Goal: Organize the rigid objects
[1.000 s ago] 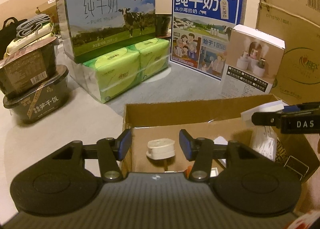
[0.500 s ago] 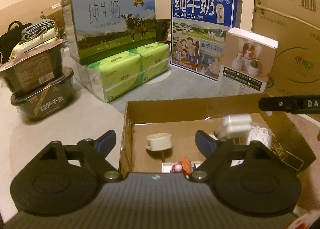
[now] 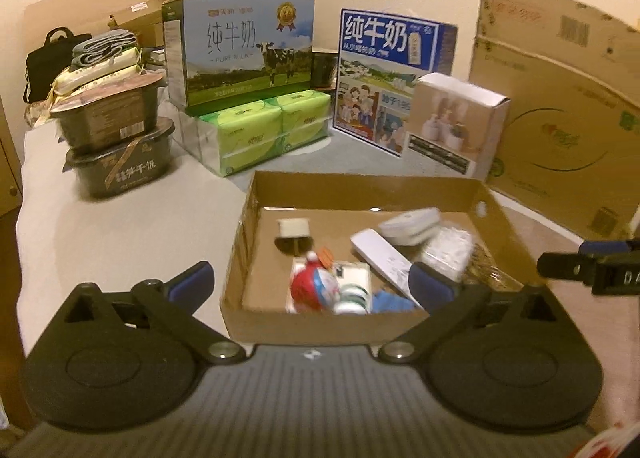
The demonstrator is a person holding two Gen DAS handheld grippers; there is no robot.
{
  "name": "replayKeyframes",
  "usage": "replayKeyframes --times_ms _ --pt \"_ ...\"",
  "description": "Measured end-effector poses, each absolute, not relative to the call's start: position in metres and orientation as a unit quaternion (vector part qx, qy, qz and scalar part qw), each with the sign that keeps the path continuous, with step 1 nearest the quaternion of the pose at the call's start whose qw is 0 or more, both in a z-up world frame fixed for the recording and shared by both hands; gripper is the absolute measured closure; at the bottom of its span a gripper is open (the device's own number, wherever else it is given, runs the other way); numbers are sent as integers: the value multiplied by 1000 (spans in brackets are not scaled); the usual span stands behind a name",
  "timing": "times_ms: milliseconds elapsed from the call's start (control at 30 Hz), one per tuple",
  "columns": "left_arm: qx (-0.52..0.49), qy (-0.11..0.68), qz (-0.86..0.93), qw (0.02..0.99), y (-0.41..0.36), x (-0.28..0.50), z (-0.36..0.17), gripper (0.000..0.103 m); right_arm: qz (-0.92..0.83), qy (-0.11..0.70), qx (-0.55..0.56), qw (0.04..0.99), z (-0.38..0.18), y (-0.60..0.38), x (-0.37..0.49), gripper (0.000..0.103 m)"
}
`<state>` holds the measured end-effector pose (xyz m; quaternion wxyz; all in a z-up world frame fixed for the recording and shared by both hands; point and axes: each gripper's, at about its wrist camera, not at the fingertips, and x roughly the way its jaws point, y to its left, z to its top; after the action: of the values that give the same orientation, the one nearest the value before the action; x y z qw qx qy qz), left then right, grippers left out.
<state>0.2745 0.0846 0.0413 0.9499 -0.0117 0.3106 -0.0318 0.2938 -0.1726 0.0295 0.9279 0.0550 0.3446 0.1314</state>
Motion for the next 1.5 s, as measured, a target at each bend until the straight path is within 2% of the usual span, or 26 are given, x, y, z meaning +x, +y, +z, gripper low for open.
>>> replayKeyframes --times_ms 767,1500 --pt "-44 322 -45 945 54 106 81 1 107 348 46 930 68 -192 114 17" --pt "-25 342 -34 939 26 37 74 1 112 359 43 926 69 -200 44 17"
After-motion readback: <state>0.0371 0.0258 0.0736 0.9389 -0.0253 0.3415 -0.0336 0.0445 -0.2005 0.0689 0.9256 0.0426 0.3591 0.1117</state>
